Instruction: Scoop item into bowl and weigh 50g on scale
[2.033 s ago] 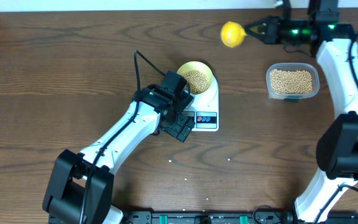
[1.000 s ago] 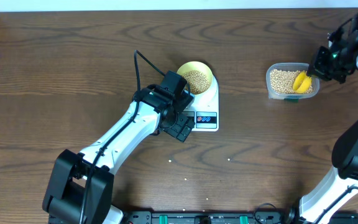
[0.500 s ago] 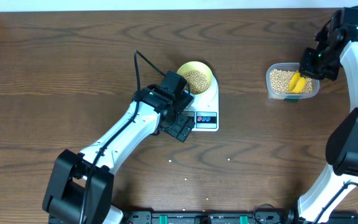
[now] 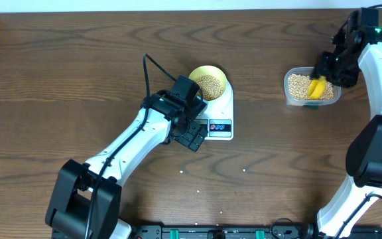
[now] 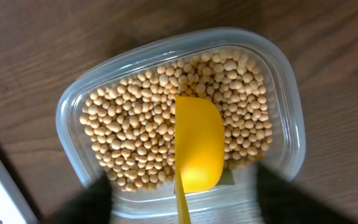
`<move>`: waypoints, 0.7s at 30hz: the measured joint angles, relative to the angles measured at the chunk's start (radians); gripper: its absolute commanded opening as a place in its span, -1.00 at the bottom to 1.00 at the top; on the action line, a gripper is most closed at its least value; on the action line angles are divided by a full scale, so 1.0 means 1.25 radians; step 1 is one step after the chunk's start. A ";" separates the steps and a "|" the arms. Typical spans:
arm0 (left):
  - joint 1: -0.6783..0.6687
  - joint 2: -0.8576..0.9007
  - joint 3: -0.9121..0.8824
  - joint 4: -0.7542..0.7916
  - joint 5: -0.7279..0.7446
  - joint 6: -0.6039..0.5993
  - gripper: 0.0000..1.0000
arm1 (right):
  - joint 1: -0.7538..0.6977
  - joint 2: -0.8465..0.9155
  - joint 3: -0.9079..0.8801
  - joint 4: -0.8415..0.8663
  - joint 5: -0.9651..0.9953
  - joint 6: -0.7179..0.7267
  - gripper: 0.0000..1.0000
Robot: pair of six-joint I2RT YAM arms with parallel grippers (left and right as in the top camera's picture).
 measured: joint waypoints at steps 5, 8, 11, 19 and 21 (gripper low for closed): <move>0.000 0.000 0.000 0.000 0.000 0.000 0.96 | 0.000 0.000 -0.001 0.057 0.001 -0.002 0.98; 0.000 0.000 0.000 0.000 0.000 0.000 0.96 | 0.000 0.000 -0.001 0.087 0.002 -0.002 0.98; 0.000 0.000 0.000 0.000 0.000 0.000 0.96 | 0.000 0.000 -0.001 0.096 0.002 -0.002 0.98; 0.000 0.000 0.000 0.000 0.000 0.000 0.96 | 0.000 0.000 -0.001 0.096 0.002 -0.002 0.98; 0.000 0.000 0.000 0.000 0.000 0.000 0.96 | 0.000 0.000 -0.001 0.096 0.002 -0.002 0.98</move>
